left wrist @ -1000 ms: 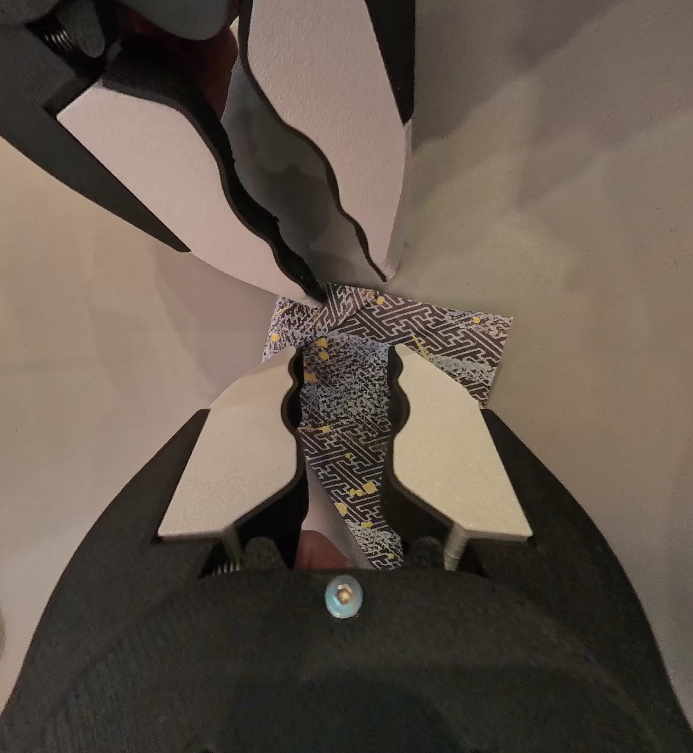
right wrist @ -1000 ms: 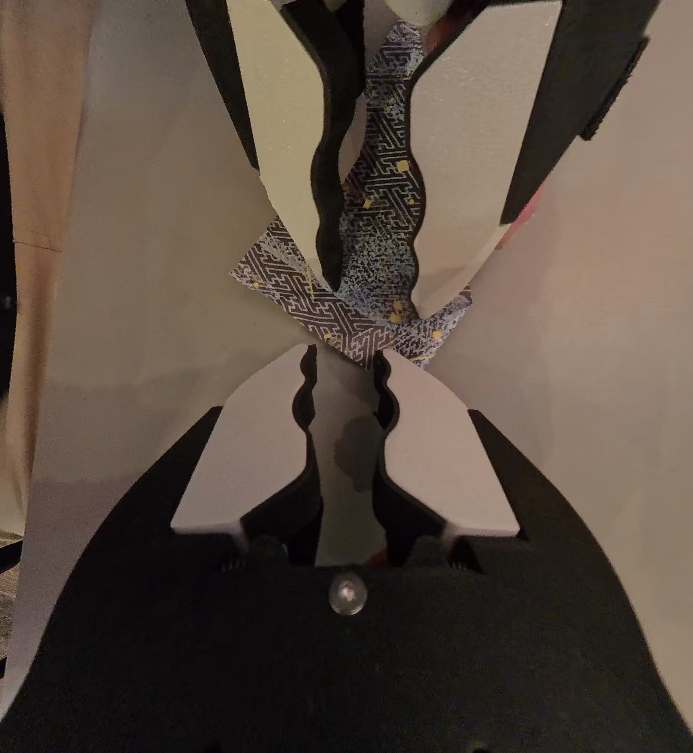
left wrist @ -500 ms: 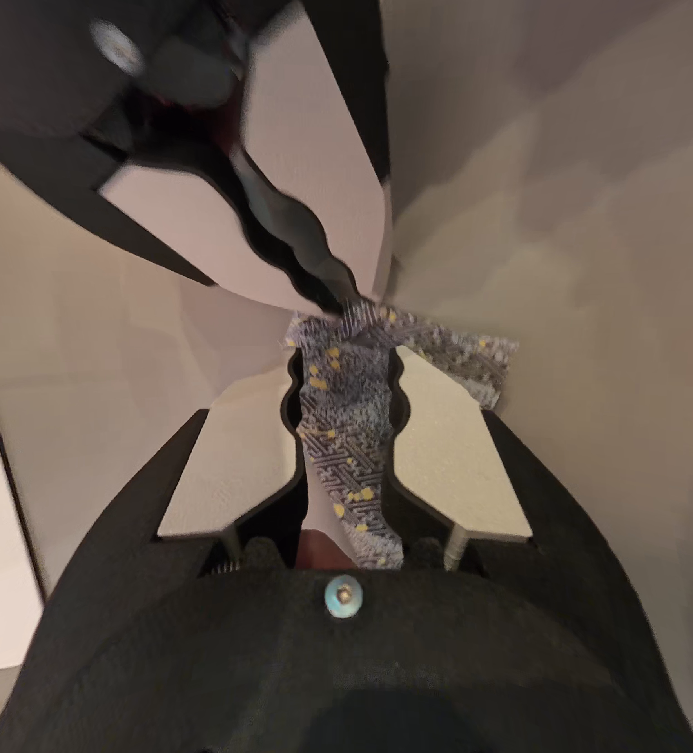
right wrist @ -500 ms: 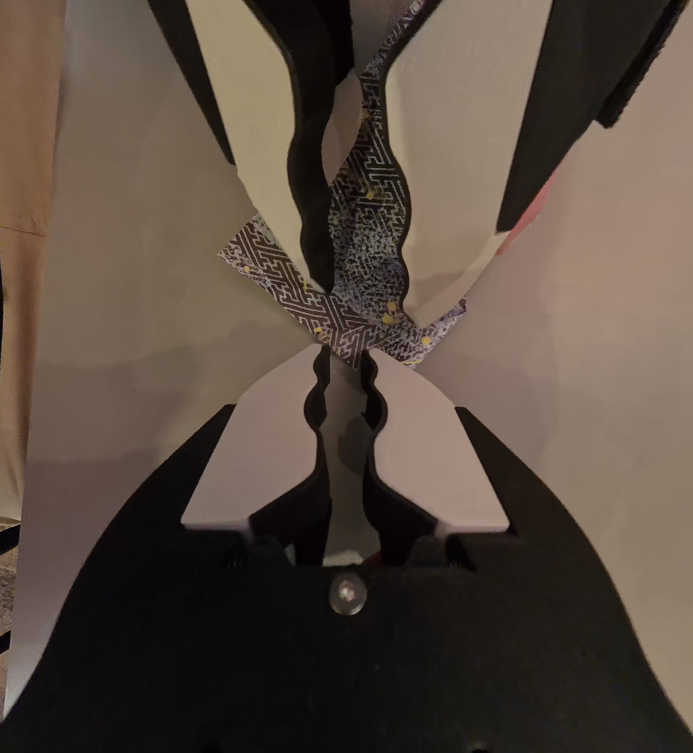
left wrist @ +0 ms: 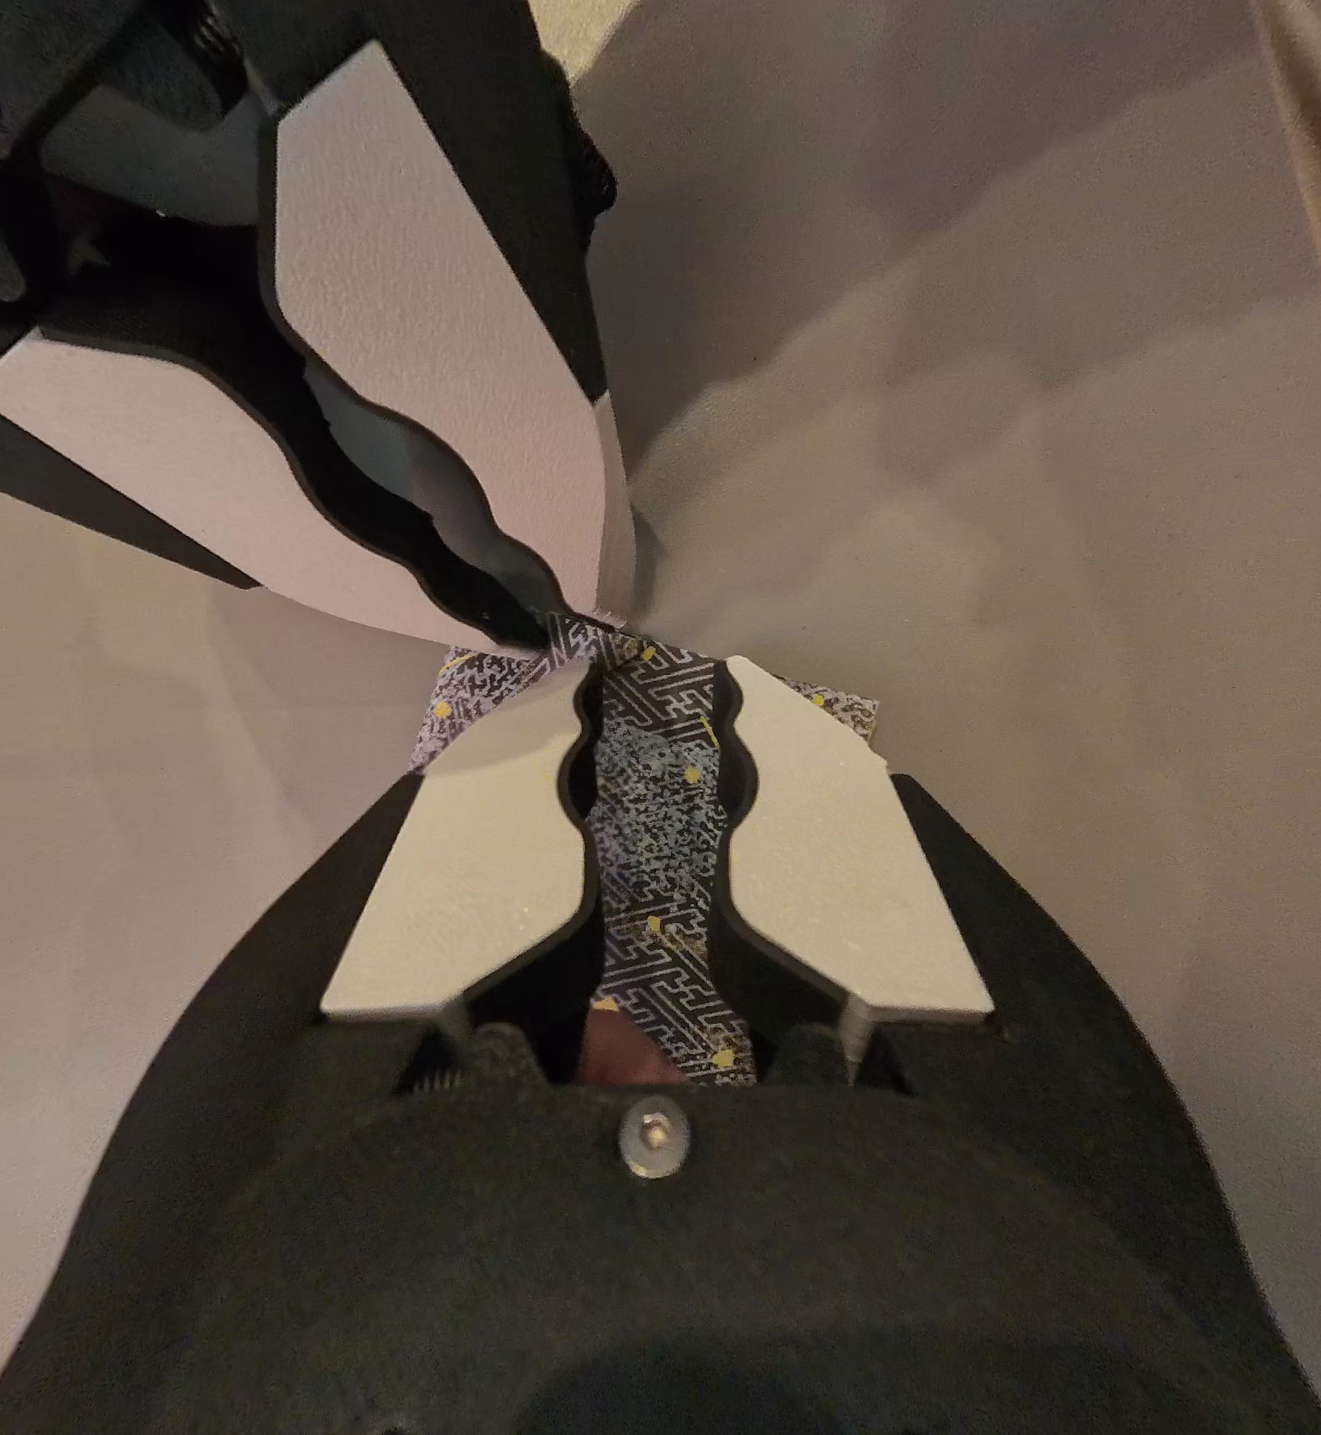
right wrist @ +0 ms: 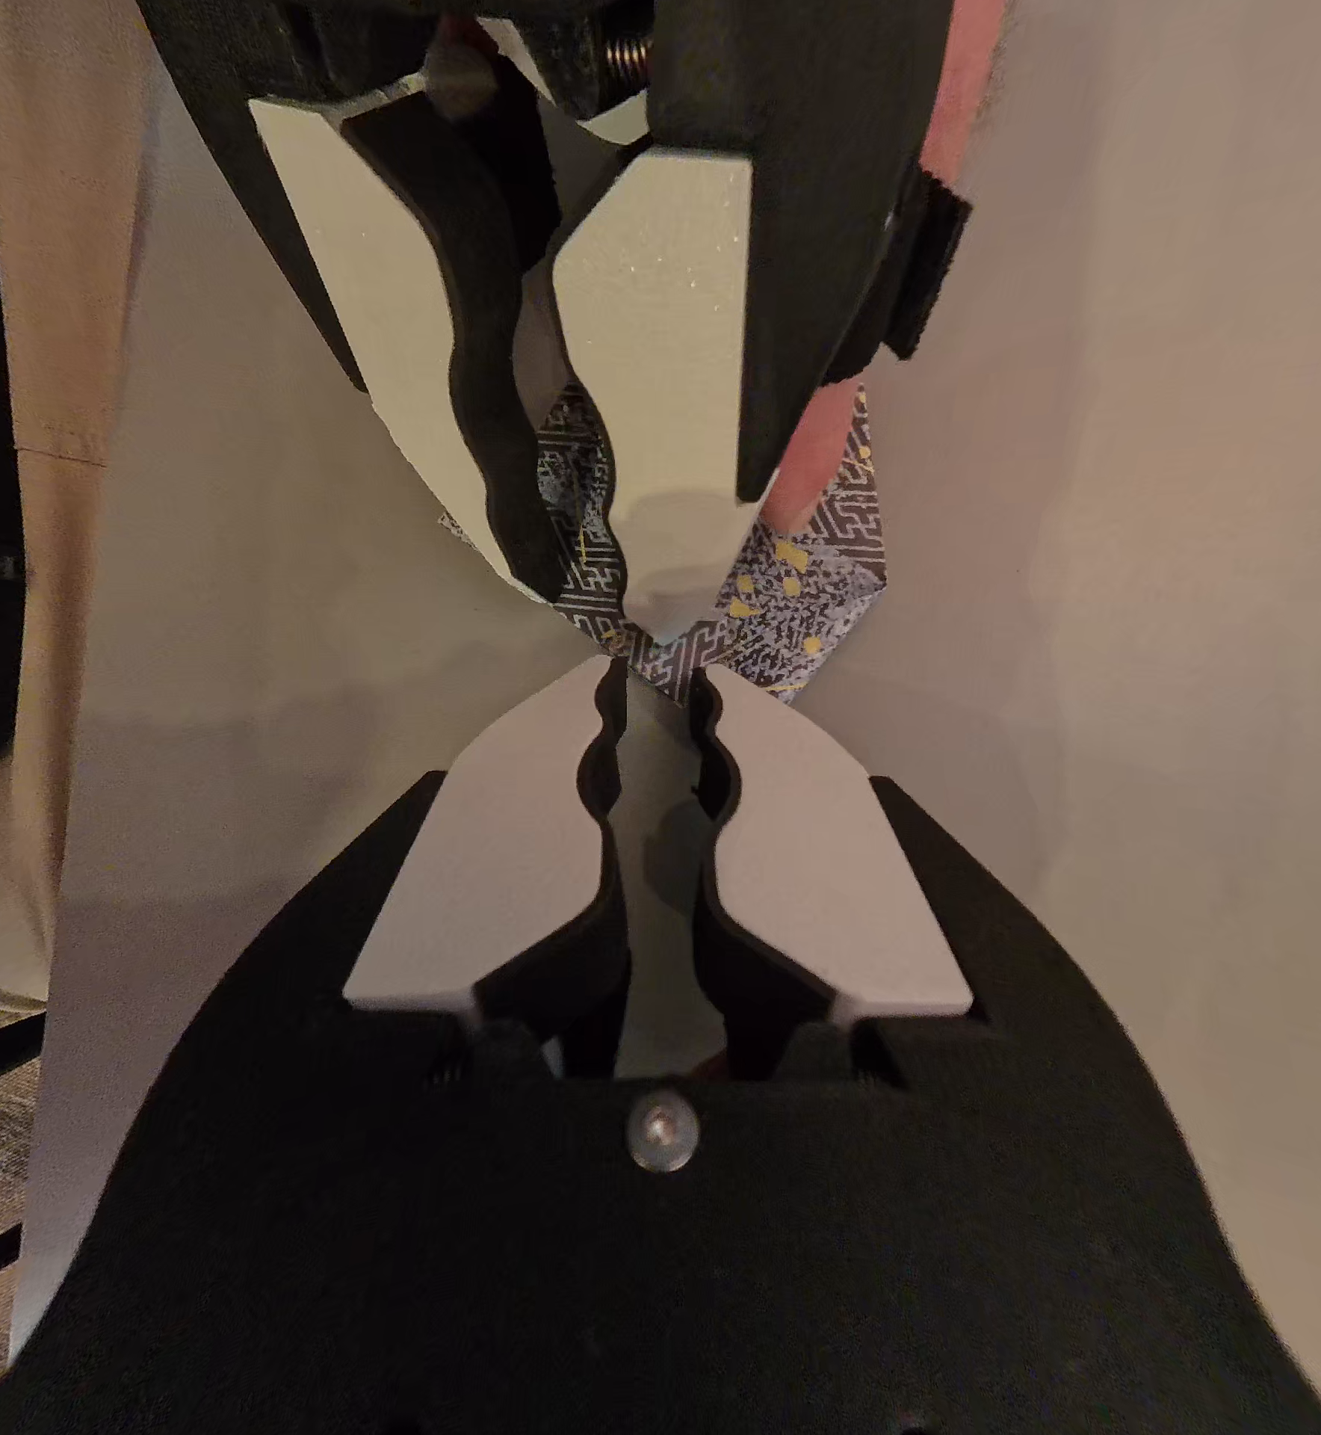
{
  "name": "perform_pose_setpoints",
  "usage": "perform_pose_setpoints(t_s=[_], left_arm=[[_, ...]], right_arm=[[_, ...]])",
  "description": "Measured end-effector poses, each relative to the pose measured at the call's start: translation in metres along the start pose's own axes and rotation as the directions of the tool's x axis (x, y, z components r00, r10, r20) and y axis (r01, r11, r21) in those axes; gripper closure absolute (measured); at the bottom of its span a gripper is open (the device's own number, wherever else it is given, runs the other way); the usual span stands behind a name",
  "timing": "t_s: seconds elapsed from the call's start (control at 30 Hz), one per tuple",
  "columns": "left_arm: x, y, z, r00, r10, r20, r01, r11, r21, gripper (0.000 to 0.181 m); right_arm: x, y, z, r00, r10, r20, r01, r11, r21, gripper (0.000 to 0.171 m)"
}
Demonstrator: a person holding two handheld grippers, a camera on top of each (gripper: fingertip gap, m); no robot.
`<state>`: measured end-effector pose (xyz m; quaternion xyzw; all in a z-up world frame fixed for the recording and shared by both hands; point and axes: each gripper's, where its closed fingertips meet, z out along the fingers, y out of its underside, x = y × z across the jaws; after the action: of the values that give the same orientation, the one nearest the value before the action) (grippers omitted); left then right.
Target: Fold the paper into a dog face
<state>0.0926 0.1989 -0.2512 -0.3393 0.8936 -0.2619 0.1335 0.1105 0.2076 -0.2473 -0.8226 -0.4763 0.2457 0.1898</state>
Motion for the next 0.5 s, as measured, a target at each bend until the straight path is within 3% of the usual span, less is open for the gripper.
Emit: perform_pose_setpoints(t_s=[0.03,0.27,0.5], left_arm=[[0.001,0.001,0.000,1.000,-0.008,-0.009,0.008,1.000,0.006,0.155],[0.000,0.002,0.000,0.999,-0.023,-0.040,0.024,1.000,0.021,0.155],[0.003,0.001,0.000,0.999,-0.010,-0.035,0.011,1.000,0.029,0.159]], right_arm=[[0.000,0.000,0.000,1.000,0.008,0.007,-0.008,1.000,0.004,0.155],[0.002,-0.006,-0.004,0.999,0.041,0.022,-0.042,0.998,0.048,0.150],[0.024,-0.014,-0.009,0.991,0.015,-0.132,-0.003,0.996,0.091,0.151]])
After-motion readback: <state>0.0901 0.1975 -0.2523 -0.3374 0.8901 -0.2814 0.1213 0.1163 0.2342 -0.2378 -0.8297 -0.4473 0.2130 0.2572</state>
